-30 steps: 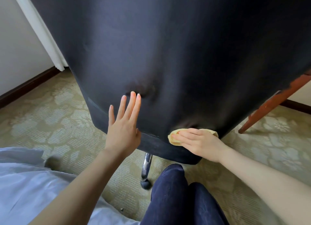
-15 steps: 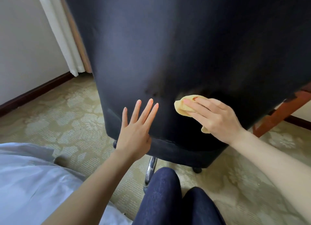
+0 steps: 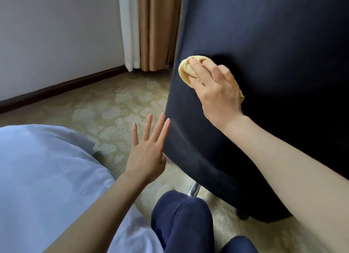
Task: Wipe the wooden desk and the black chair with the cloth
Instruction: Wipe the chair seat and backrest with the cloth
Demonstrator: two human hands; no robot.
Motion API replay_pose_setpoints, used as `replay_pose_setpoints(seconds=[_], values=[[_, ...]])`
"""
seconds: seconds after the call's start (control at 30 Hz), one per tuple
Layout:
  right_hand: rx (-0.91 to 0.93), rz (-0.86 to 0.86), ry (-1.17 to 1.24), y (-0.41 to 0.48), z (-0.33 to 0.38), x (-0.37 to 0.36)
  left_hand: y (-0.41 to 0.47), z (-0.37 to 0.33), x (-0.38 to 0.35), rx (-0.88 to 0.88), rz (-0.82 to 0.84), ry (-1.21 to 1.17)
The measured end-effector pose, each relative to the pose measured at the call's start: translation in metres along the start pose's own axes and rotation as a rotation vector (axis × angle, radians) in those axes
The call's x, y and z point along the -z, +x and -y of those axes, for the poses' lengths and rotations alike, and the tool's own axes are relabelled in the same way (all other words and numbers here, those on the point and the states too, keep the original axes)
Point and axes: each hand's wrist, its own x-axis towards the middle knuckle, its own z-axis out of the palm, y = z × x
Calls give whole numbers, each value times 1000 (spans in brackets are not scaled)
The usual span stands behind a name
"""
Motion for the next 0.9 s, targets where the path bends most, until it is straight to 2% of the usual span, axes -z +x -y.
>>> replay_pose_setpoints(seconds=[0.17, 0.3, 0.5, 0.6, 0.7, 0.9], values=[[91, 151, -19, 35, 46, -59, 9, 33, -18, 65, 14, -12], [216, 284, -59, 25, 74, -99, 18, 54, -30, 102, 3, -18], [380, 405, -13, -35, 103, -136, 21, 61, -48, 73, 9, -48], [436, 538, -47, -72, 112, -141, 20, 53, -58, 72, 69, -101], [622, 735, -103, -115, 113, -144, 19, 38, -63, 45, 111, -143], [869, 820, -76, -168, 89, -128, 36, -2, -56, -47, 132, -215]])
